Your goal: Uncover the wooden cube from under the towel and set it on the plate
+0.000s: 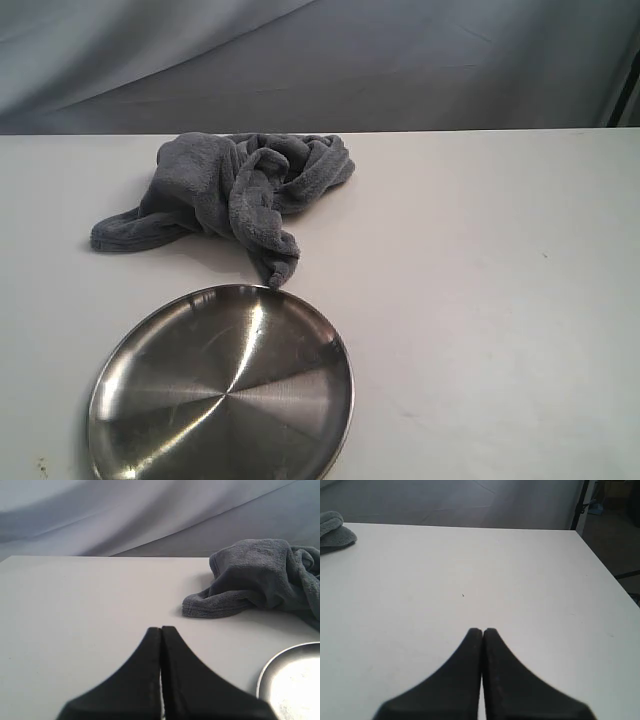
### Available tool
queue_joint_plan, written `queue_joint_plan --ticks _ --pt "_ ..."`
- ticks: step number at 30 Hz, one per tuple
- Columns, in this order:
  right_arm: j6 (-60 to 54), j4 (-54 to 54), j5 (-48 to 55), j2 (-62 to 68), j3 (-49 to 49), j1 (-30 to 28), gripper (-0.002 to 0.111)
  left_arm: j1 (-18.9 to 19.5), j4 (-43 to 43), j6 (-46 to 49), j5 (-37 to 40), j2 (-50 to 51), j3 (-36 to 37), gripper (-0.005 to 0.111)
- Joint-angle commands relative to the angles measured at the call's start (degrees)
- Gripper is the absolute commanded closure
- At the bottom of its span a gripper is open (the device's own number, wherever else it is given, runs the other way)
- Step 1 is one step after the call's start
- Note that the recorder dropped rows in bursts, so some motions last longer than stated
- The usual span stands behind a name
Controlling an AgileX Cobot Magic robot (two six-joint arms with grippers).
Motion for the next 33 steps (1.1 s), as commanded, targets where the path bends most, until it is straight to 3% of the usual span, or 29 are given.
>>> queue_joint_plan --ticks 1,30,33 --pt "0.0 -0.2 -0.4 -0.3 0.2 0.1 0.108 -0.3 -0.3 -0.2 -0.7 -0.2 0.0 0.106" --pt "0.0 -0.2 -0.4 -0.3 0.2 0.1 0.108 -0.3 -0.3 -0.2 -0.7 -0.2 0.0 0.106" --pt "-2.1 -4.0 -0.7 -0.3 0.2 0.1 0.108 -0.3 -0.3 -0.2 -0.7 -0.2 0.0 0.106"
